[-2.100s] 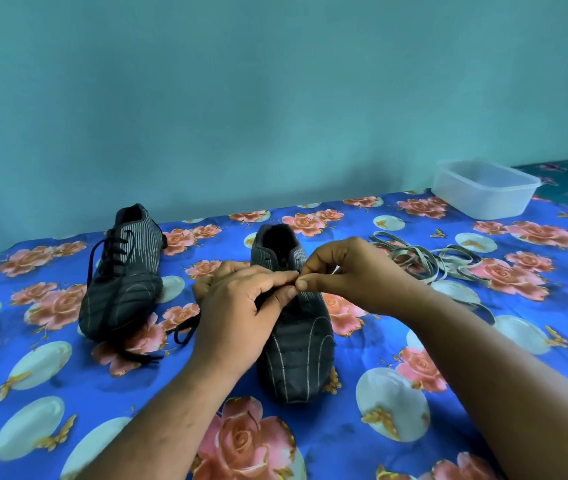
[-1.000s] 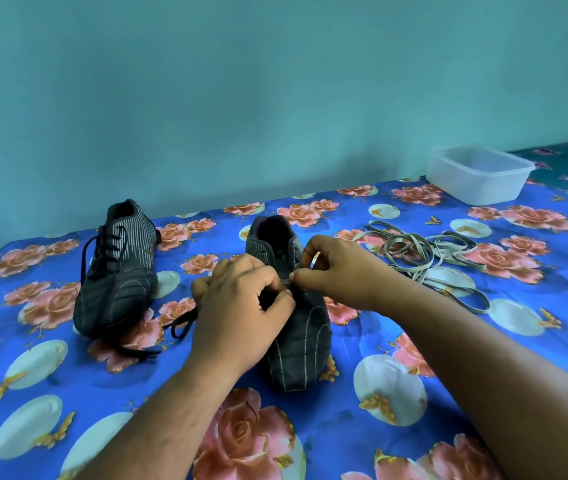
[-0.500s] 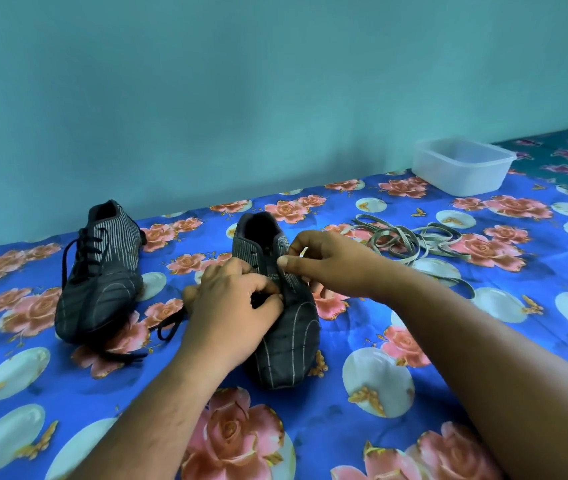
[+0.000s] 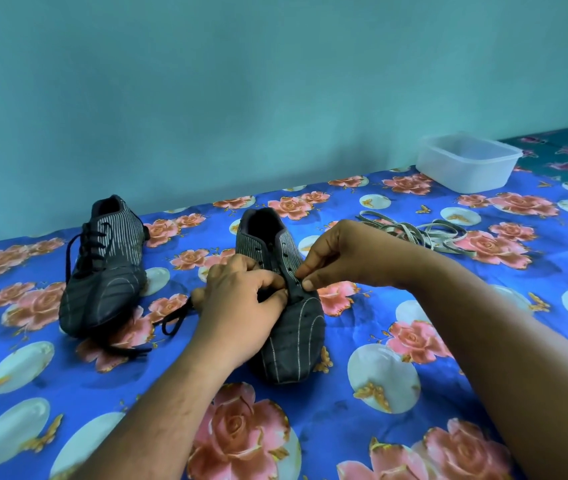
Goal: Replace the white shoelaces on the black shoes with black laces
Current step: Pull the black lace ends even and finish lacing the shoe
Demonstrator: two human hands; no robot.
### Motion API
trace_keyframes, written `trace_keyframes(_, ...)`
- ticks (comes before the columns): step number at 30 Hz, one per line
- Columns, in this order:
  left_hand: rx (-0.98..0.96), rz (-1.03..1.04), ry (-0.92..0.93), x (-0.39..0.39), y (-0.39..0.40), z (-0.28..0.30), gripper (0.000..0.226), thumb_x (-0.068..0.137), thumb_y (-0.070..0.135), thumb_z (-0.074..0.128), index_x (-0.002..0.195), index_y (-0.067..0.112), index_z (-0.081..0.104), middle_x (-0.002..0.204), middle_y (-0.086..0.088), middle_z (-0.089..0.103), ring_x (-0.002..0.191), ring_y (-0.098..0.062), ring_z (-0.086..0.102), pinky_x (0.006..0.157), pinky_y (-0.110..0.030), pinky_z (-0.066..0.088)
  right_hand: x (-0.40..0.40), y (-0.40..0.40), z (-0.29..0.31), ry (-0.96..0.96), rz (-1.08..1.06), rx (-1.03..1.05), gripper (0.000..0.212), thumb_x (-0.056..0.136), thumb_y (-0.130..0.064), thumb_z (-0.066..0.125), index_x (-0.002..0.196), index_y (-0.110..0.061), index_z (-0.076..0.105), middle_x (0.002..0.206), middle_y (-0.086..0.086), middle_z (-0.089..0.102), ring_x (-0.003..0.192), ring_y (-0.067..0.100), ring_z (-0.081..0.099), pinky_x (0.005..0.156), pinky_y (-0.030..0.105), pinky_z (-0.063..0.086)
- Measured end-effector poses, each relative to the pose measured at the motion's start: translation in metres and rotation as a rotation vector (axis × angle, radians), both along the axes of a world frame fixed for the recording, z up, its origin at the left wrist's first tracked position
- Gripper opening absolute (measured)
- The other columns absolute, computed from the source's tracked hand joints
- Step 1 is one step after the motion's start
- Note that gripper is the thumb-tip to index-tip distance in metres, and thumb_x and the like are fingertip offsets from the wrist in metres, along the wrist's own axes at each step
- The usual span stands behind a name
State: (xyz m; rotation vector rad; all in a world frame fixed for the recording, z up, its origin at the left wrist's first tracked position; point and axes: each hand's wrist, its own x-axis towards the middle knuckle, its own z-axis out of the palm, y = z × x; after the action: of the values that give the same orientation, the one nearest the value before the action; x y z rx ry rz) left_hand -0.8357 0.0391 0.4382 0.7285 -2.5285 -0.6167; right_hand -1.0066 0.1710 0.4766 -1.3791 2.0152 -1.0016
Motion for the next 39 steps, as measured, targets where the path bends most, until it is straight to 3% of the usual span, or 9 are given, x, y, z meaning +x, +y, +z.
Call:
trace_keyframes(9,0.164,-0.047,0.152,-0.002,-0.003,-0.006,0.019,0.082,0.046,0.073,0.067,0.053,0.065,0.100,0.015,0.054,0.112,-0.024,0.050,0.097,-0.051,0.041,-0.001,-0.001,-0.001,0.016,0.000,0.009,0.016,0.080,-0.019,0.086,0.095,-0.020,0.082,0.094,-0.007,0.079,0.098,0.014,0.073,0.097,0.036,0.055)
trace_keyframes(10,0.193,-0.047,0.165,-0.002,-0.003,-0.006,0.007,0.078,0.052,0.069,0.071,0.053,0.068,0.099,0.016,0.053,0.111,-0.025,0.051,0.098,-0.051,0.042,-0.001,-0.001,-0.001,0.011,0.001,0.010,0.015,0.080,-0.019,0.086,0.095,-0.020,0.082,0.094,-0.007,0.079,0.098,0.015,0.073,0.097,0.036,0.055)
trace_keyframes(13,0.233,-0.064,0.207,-0.002,-0.005,-0.008,0.025,0.066,0.067,0.057,0.082,0.053,0.070,0.098,0.016,0.054,0.111,-0.025,0.053,0.097,-0.056,0.042,-0.002,0.000,-0.002,0.007,0.008,0.002,0.016,0.081,-0.018,0.085,0.096,-0.019,0.082,0.094,-0.009,0.079,0.098,0.018,0.073,0.094,0.033,0.056)
trace_keyframes(18,0.200,-0.034,0.188,-0.003,-0.003,-0.008,0.020,0.082,0.040,0.077,0.066,0.048,0.067,0.096,0.013,0.054,0.110,-0.027,0.052,0.096,-0.047,0.043,-0.003,-0.001,-0.003,0.013,0.008,0.006,0.015,0.080,-0.019,0.086,0.095,-0.021,0.082,0.093,-0.005,0.079,0.095,0.016,0.073,0.093,0.030,0.056)
trace_keyframes(25,0.160,-0.075,0.211,-0.002,-0.005,-0.008,0.009,0.070,0.064,0.057,0.068,0.060,0.065,0.096,0.017,0.054,0.107,-0.021,0.053,0.095,-0.051,0.043,-0.002,-0.002,-0.006,0.039,0.045,-0.060,0.009,0.084,-0.019,0.083,0.092,-0.019,0.080,0.085,-0.003,0.078,0.080,0.009,0.069,0.082,0.031,0.055)
trace_keyframes(30,0.127,-0.137,0.195,0.013,-0.014,-0.009,0.032,0.070,0.073,0.055,0.098,0.059,0.061,0.112,0.024,0.051,0.118,-0.011,0.045,0.105,-0.053,0.039,-0.017,0.003,-0.009,-0.144,0.021,-0.086,0.005,0.089,-0.012,0.076,0.093,-0.011,0.075,0.092,0.014,0.075,0.079,0.014,0.063,0.074,0.028,0.048)
trace_keyframes(33,0.186,-0.207,0.094,0.023,-0.025,-0.006,0.064,0.065,0.083,0.058,0.125,0.064,0.045,0.128,0.024,0.040,0.129,-0.011,0.039,0.115,-0.046,0.033,-0.028,0.007,-0.010,-0.221,-0.077,-0.122,0.004,0.093,-0.012,0.069,0.091,-0.014,0.072,0.090,0.009,0.074,0.077,0.015,0.064,0.068,0.030,0.044)
trace_keyframes(37,0.286,-0.244,-0.118,0.033,-0.045,-0.005,0.123,0.050,0.098,0.061,0.153,0.060,0.006,0.157,0.023,0.015,0.152,-0.003,0.011,0.127,-0.042,0.012,-0.046,0.006,-0.010,-0.438,-0.409,-0.328,0.012,0.098,-0.013,0.056,0.089,-0.018,0.062,0.090,0.008,0.071,0.066,0.018,0.061,0.058,0.029,0.042)
trace_keyframes(39,0.340,-0.288,-0.141,0.036,-0.046,-0.002,0.128,0.045,0.099,0.063,0.152,0.060,0.004,0.165,0.021,0.015,0.153,0.002,0.009,0.128,-0.040,0.013,-0.057,0.005,-0.011,-0.374,-0.636,-0.375,0.011,0.097,-0.017,0.055,0.088,-0.016,0.061,0.088,0.007,0.069,0.059,0.019,0.056,0.054,0.028,0.039)
